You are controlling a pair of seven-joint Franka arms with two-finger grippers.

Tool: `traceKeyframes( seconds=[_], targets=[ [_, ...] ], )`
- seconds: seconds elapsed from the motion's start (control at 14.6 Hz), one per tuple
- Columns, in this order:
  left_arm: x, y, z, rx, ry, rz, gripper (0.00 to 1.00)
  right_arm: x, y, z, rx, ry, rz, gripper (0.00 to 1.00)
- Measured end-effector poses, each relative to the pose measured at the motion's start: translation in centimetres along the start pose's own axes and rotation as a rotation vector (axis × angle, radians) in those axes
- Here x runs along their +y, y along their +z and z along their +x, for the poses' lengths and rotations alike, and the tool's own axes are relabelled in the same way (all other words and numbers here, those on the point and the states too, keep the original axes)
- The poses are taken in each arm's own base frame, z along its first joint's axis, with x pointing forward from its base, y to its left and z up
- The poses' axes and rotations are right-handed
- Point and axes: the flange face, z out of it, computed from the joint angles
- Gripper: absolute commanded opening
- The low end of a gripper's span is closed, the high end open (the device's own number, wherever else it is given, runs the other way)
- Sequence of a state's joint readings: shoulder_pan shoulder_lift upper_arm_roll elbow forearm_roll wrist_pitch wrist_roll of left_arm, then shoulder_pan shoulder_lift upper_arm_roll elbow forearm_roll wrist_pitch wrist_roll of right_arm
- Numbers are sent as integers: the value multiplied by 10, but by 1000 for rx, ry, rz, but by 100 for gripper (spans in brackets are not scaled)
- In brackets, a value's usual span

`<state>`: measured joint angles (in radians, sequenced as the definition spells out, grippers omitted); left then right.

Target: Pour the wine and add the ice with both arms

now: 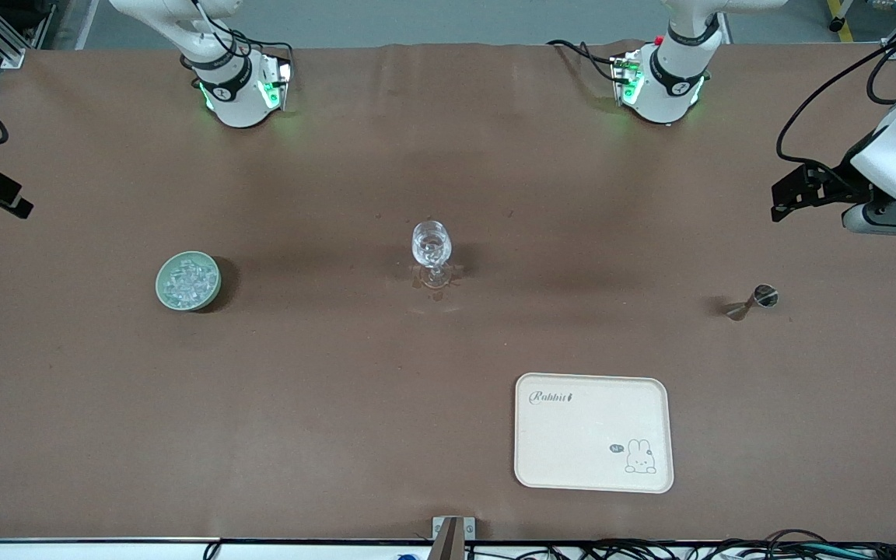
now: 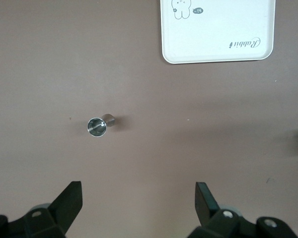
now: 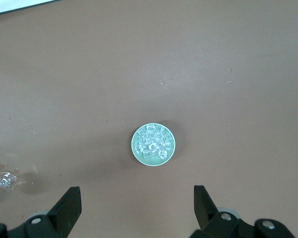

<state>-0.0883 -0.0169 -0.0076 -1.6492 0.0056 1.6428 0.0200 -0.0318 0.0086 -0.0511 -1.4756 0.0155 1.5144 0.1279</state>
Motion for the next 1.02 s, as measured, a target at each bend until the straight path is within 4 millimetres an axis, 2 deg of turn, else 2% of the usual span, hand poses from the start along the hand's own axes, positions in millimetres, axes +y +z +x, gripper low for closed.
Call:
traceKeyframes(
  seconds=[0.48, 0.68, 0.82, 1.02],
  targets=[
    [-3, 0, 0, 0, -15, 0, 100, 0, 0, 0, 0, 0, 0, 100],
    [-10, 2, 0, -5, -86, 0, 100, 0, 0, 0, 0, 0, 0, 100],
    [-25, 3, -1, -13, -197, -12, 100, 0, 1, 0, -1, 0, 0, 100],
    [-65, 11, -2, -30, -317, -47, 100, 0, 2, 0, -4, 0, -1, 100]
  ],
)
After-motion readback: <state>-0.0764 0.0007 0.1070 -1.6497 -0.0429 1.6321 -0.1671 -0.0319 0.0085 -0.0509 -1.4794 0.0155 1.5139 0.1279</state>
